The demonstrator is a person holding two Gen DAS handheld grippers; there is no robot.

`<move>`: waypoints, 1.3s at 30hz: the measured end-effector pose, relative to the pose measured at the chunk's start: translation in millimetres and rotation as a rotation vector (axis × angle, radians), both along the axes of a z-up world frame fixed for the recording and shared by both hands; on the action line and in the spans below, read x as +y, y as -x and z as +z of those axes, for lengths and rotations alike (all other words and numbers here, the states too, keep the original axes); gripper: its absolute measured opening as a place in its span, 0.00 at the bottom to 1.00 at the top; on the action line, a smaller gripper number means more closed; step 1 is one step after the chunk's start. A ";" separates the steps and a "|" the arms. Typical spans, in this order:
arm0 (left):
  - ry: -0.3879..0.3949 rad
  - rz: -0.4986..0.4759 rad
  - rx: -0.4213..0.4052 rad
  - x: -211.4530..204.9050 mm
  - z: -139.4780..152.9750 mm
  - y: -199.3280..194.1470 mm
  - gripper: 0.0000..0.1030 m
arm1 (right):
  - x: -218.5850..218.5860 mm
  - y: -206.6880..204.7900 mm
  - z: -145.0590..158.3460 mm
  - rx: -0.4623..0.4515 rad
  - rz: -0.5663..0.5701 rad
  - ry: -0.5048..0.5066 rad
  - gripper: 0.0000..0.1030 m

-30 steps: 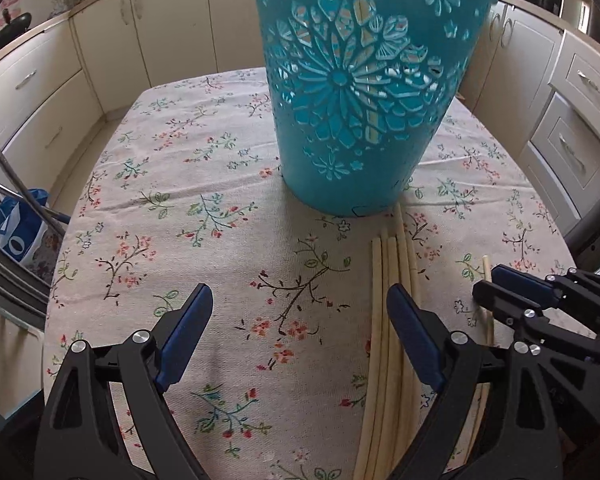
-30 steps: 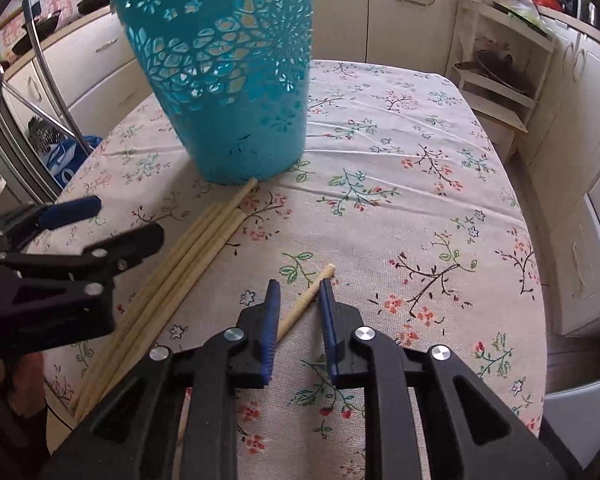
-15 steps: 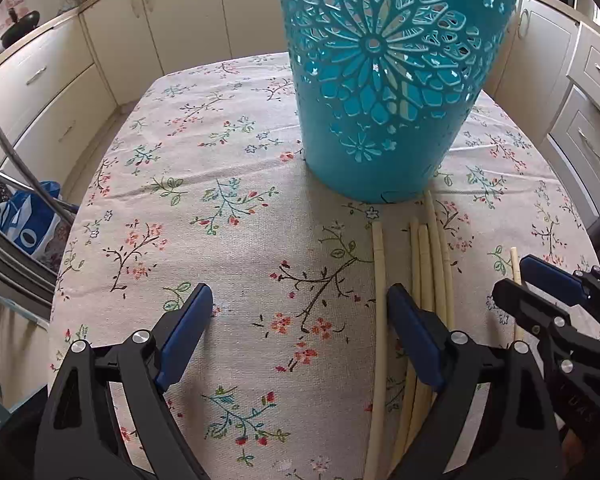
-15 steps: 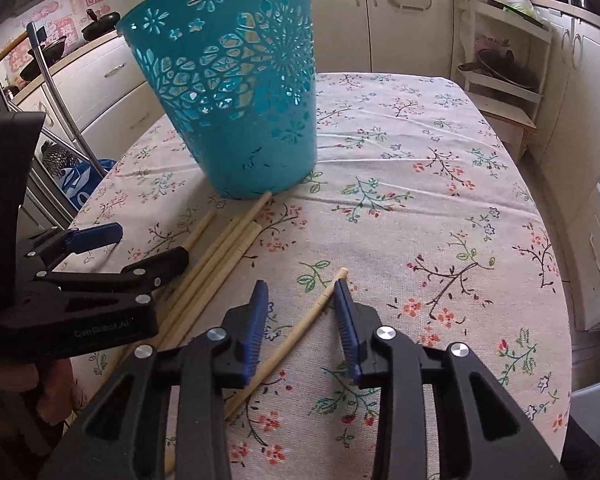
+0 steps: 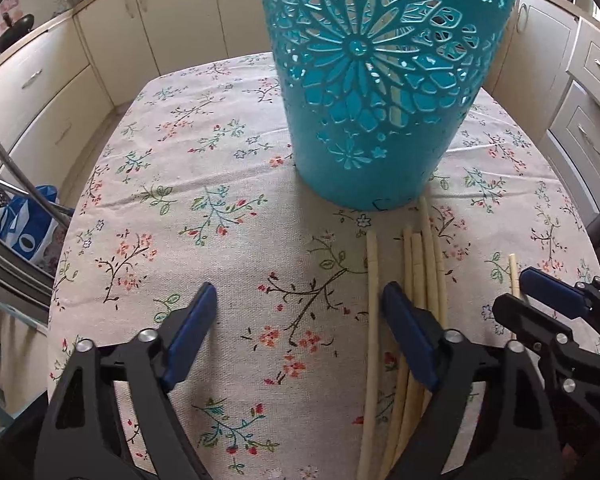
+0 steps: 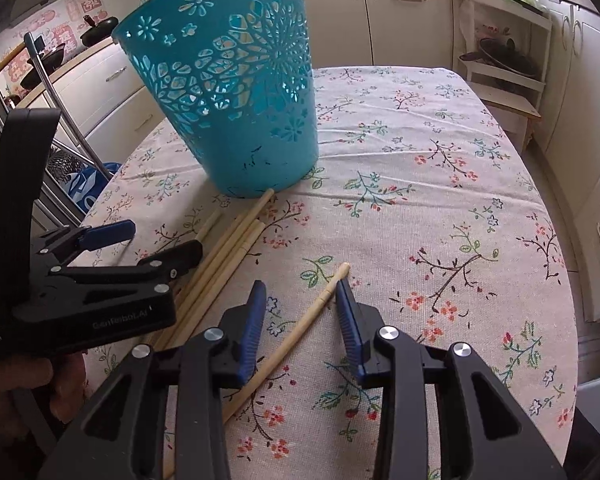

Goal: Organize utensils
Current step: 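Close the left tool on a chopstick while the right tool grasps another, then lift chopsticks into the teal cup, opening the left tool then the right tool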

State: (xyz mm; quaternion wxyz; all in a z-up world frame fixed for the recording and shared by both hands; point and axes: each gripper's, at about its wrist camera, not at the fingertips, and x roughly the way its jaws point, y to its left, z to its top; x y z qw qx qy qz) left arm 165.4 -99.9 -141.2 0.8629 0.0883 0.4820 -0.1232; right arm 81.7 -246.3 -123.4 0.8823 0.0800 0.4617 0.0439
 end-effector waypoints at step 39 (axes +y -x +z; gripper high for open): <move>0.121 -0.032 0.113 28.1 5.2 1.2 0.06 | 49.3 -2.0 6.5 0.169 0.210 0.229 0.06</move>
